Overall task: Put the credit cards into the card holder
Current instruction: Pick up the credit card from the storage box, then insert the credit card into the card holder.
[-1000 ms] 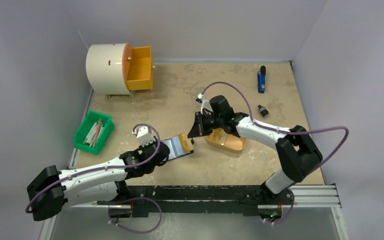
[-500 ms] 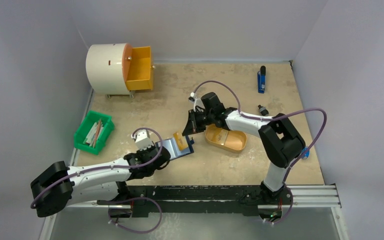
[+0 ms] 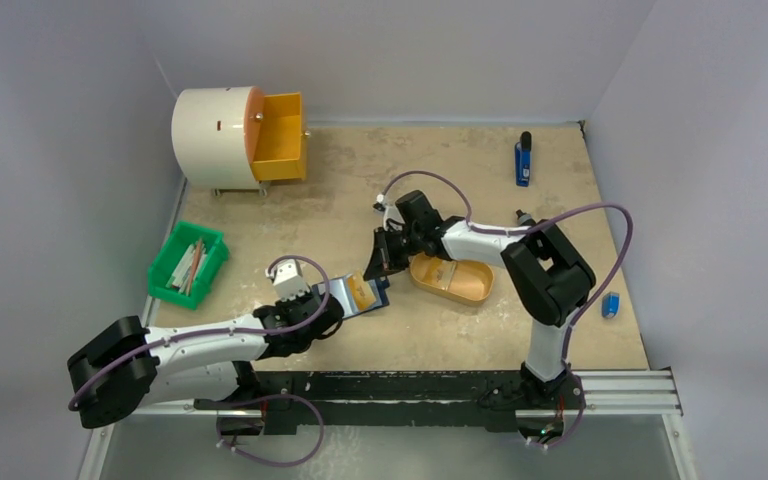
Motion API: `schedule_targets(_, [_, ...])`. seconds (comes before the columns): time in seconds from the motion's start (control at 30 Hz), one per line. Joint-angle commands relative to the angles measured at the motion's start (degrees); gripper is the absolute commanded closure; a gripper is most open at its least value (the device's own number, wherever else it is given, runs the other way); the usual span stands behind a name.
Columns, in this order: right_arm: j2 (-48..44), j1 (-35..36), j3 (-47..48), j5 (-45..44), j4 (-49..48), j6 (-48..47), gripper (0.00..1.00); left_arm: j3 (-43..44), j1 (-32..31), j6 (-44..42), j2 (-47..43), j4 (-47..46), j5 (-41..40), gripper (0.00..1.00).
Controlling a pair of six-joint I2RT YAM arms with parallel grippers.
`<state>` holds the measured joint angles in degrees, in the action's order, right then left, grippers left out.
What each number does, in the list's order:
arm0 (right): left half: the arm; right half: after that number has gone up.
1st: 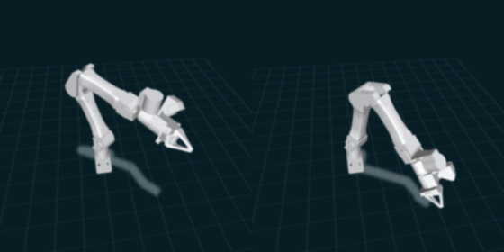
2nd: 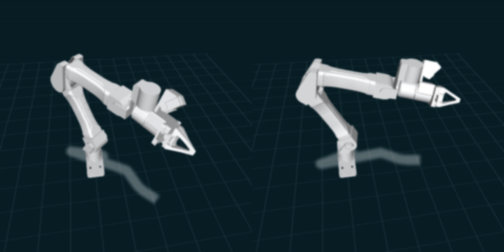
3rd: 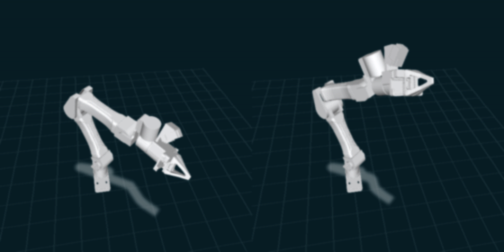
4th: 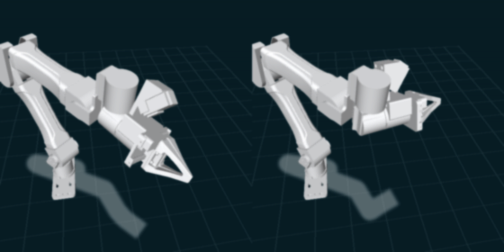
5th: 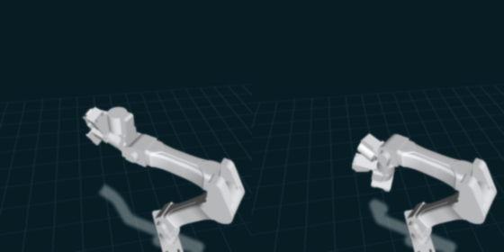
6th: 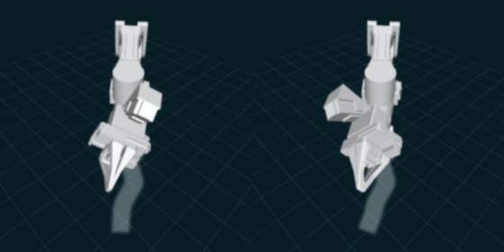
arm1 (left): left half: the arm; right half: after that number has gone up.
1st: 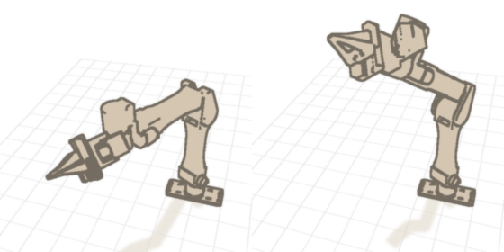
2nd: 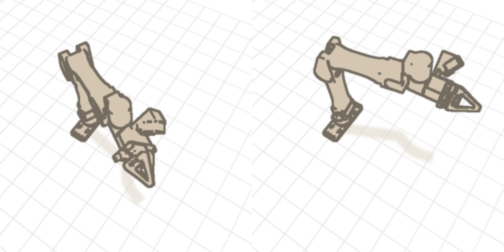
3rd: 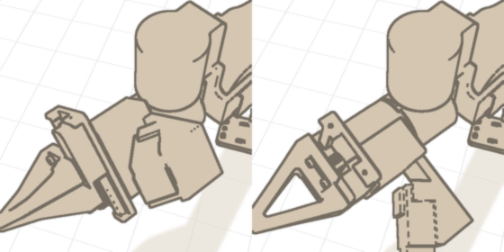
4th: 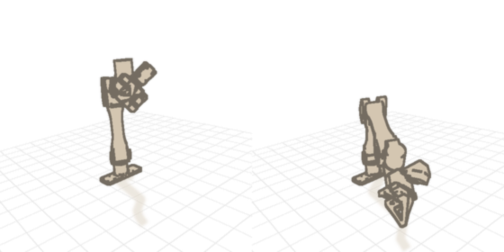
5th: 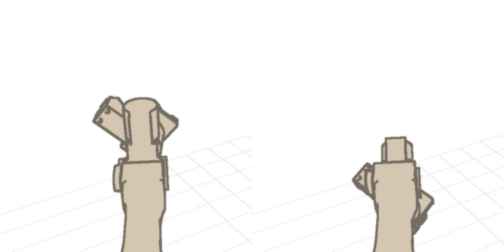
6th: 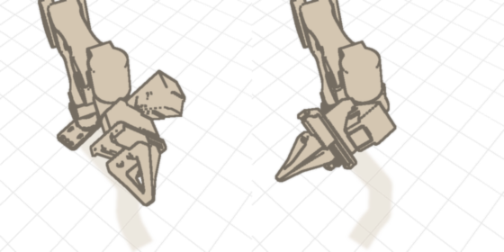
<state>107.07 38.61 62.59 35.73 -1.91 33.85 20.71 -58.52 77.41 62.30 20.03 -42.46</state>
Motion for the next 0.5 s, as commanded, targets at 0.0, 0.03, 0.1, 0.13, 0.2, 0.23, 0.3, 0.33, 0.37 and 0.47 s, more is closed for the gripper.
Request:
schedule_targets(0.0, [0.25,0.53,2.46,2.05,-0.24,1.58,1.0,-0.45,0.16,0.49,0.1,-2.24,-1.88,0.95])
schedule_targets(0.03, [0.51,0.58,2.5,2.07,-0.28,1.87,1.0,-0.41,0.12,0.47,0.1,-2.2,-1.87,0.95])
schedule_targets(0.1, [0.83,0.59,2.54,2.26,-0.57,2.26,1.0,-0.49,0.16,0.45,0.1,-2.23,-1.85,0.96])
schedule_targets(0.13, [0.94,0.7,2.58,2.39,-0.91,2.5,1.0,-0.6,0.16,0.44,0.02,-2.27,-1.8,0.96])
schedule_targets(0.2, [1.24,0.79,2.82,2.35,-0.8,2.54,1.0,-0.66,0.16,0.46,0.01,-2.28,-1.79,0.96])
schedule_targets(0.23, [1.42,0.8,3.0,2.21,-0.73,2.54,1.0,-0.73,0.16,0.46,-0.05,-2.33,-1.7,0.97])
schedule_targets(0.3, [1.92,0.84,3.27,2.24,-0.52,2.71,1.0,-0.84,0.16,0.46,-0.05,-2.37,-1.69,0.97])
schedule_targets(0.33, [2.16,0.82,3.37,2.24,-0.48,2.7,1.0,-0.85,0.16,0.35,-0.07,-2.37,-1.66,0.97])
schedule_targets(0.37, [2.44,0.89,3.46,2.24,-0.4,2.79,1.0,-0.85,0.12,0.37,-0.08,-2.45,-1.59,0.97])
schedule_targets(0.47, [3.07,0.87,3.67,1.96,-0.35,3.11,1.0,-0.92,0.16,0.35,-0.08,-2.45,-1.58,0.98])
